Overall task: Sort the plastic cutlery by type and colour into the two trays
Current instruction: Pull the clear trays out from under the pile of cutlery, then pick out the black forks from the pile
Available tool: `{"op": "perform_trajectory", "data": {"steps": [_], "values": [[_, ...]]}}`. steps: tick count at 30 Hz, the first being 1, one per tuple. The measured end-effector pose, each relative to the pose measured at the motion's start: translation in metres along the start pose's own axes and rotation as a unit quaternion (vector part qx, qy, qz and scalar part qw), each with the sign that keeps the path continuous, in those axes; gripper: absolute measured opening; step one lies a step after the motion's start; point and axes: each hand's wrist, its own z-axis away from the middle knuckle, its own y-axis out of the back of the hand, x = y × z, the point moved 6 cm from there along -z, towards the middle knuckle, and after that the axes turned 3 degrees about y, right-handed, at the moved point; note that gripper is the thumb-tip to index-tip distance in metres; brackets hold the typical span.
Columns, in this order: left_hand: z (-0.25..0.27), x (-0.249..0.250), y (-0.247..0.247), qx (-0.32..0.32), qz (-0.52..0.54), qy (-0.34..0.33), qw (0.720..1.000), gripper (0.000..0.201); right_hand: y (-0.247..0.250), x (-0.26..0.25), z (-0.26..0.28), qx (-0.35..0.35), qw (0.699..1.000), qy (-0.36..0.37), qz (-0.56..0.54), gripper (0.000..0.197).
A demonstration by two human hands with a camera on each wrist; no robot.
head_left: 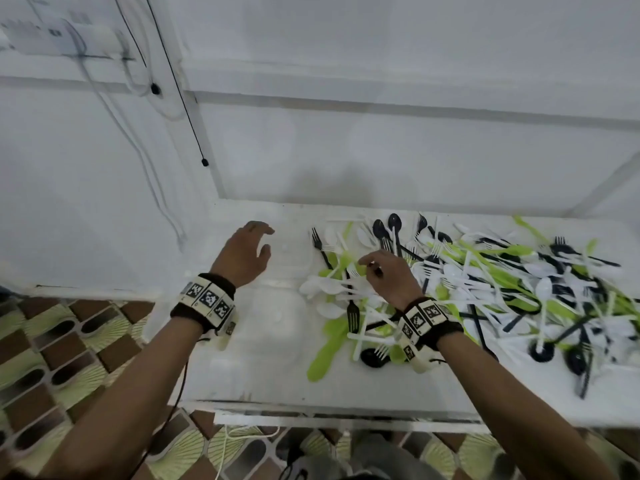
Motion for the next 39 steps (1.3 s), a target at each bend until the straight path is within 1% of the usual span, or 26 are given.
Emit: {"op": "perform_trajectory", "data": {"steps": [3,5,9,11,13,15,18,19,21,23,24,26,27,29,31,33,36,37,39], "values": [[0.001,0.047,-0.033,-0.044,0.035,-0.045,0.997,0.030,0.002,0.013,0.015,0.002,0.998,0.005,0.058,0.020],[0.005,0.072,-0.056,-0.073,0.035,-0.068,0.994,0.029,0.000,0.020,0.021,-0.018,0.995,-0.012,0.100,0.025],[0.015,0.105,-0.104,-0.142,0.005,-0.075,0.987,0.029,-0.002,0.033,0.030,-0.049,0.991,-0.040,0.119,0.037],[0.021,0.117,-0.125,-0.185,-0.025,-0.076,0.979,0.030,0.001,0.038,0.033,-0.049,0.989,-0.040,0.131,0.039],[0.022,0.127,-0.138,-0.203,-0.052,-0.069,0.975,0.032,0.006,0.042,0.035,-0.053,0.985,-0.031,0.162,0.039],[0.023,0.137,-0.146,-0.205,-0.079,-0.051,0.974,0.034,0.007,0.047,0.034,-0.077,0.978,-0.020,0.192,0.037],[0.030,0.151,-0.150,-0.195,-0.108,-0.012,0.975,0.033,0.008,0.048,0.033,-0.110,0.975,0.001,0.194,0.035],[0.034,0.154,-0.150,-0.176,-0.117,0.004,0.977,0.032,0.008,0.048,0.032,-0.122,0.975,0.001,0.186,0.035],[0.045,0.155,-0.148,-0.116,-0.141,0.042,0.982,0.027,0.010,0.047,0.031,-0.133,0.977,-0.005,0.169,0.033],[0.058,0.152,-0.147,-0.078,-0.162,0.101,0.978,0.027,0.012,0.047,0.028,-0.130,0.980,-0.011,0.152,0.031],[0.064,0.150,-0.150,-0.081,-0.178,0.129,0.972,0.030,0.013,0.047,0.026,-0.125,0.982,-0.010,0.141,0.032],[0.073,0.148,-0.158,-0.111,-0.207,0.164,0.958,0.040,0.015,0.049,0.020,-0.113,0.989,-0.020,0.095,0.031],[0.075,0.147,-0.162,-0.120,-0.206,0.173,0.956,0.044,0.016,0.051,0.018,-0.109,0.992,-0.036,0.058,0.030],[0.077,0.149,-0.162,-0.107,-0.193,0.177,0.959,0.045,0.020,0.053,0.015,-0.087,0.994,-0.060,-0.011,0.023],[0.073,0.151,-0.158,-0.087,-0.182,0.176,0.963,0.040,0.024,0.054,0.014,-0.060,0.994,-0.066,-0.057,0.016],[0.070,0.150,-0.152,-0.074,-0.155,0.186,0.967,0.033,0.030,0.052,0.014,-0.043,0.994,-0.058,-0.079,0.010],[0.069,0.147,-0.140,-0.070,-0.106,0.194,0.973,0.027,0.039,0.056,0.011,-0.017,0.996,-0.048,-0.067,0.006],[0.070,0.147,-0.134,-0.062,-0.084,0.195,0.975,0.025,0.039,0.057,0.011,-0.023,0.998,-0.045,-0.044,0.005],[0.070,0.149,-0.116,-0.034,-0.026,0.194,0.980,0.015,0.035,0.055,0.013,-0.058,0.997,-0.040,0.036,0.003]]}}
